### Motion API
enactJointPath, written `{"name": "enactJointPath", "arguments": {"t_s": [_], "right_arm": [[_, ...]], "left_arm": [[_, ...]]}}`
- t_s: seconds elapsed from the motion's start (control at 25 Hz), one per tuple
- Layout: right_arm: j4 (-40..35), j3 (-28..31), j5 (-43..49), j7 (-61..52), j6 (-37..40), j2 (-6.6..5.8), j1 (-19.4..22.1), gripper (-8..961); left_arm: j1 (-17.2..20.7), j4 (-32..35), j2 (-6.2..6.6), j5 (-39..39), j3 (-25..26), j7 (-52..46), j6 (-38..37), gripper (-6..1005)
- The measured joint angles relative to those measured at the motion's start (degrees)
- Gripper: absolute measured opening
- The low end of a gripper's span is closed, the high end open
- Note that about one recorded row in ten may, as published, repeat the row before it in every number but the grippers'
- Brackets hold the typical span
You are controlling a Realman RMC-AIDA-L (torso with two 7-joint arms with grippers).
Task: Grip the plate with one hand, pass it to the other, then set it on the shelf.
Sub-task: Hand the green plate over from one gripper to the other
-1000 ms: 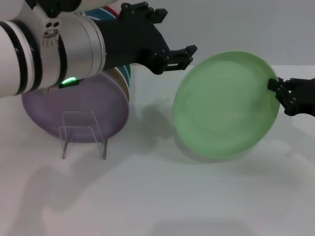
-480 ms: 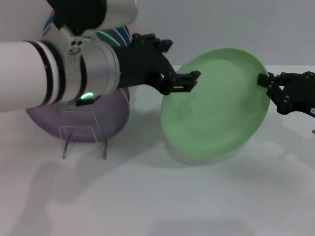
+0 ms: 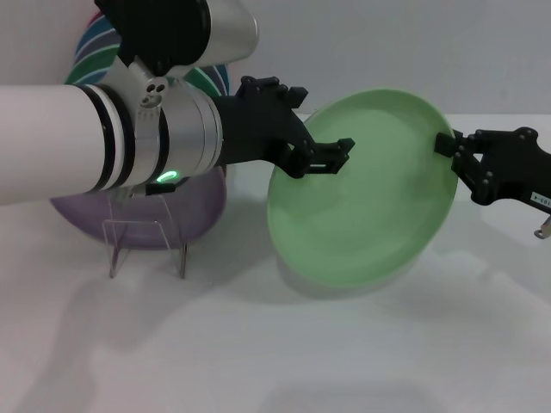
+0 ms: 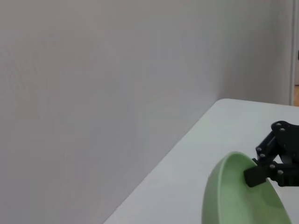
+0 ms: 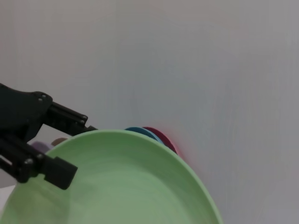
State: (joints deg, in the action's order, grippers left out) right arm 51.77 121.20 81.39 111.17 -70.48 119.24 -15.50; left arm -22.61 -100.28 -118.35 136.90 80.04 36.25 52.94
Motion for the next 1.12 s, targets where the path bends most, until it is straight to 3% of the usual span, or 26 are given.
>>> {"name": "enactJointPath", "arguments": {"t_s": [0.16, 0.6, 0.92, 1.04, 1.12], "right_arm": [[-0.04, 0.00, -0.50, -0.06, -0.20, 0.02, 0.20, 72], [-0.19, 0.05, -1.50, -0.49, -1.31, -0.08, 0.48, 82], [-2.05, 0.71, -3.53, 0.58, -7.31, -0.05, 0.86, 88], [-2.97, 1.52, -9.15, 0.08, -9.92, 0.02, 3.47, 91], [-3.80, 2.48, -11.49, -0.02, -10.76, 0.05, 4.55, 168]], "left_arm": [[0.09, -0.22, 0.08, 0.04, 0.32, -0.11, -0.36, 743], [0.35, -0.63, 0.09, 0.13, -0.08, 3.59, -0.43, 559], [0.54, -1.08, 0.00, 0.17, -0.25, 4.83, -2.44, 227], [1.54, -1.84, 0.03, 0.28, -1.18, 6.17, -5.11, 94], [2.29, -2.17, 0.05, 0.27, -1.54, 7.22, -6.36, 83]]}}
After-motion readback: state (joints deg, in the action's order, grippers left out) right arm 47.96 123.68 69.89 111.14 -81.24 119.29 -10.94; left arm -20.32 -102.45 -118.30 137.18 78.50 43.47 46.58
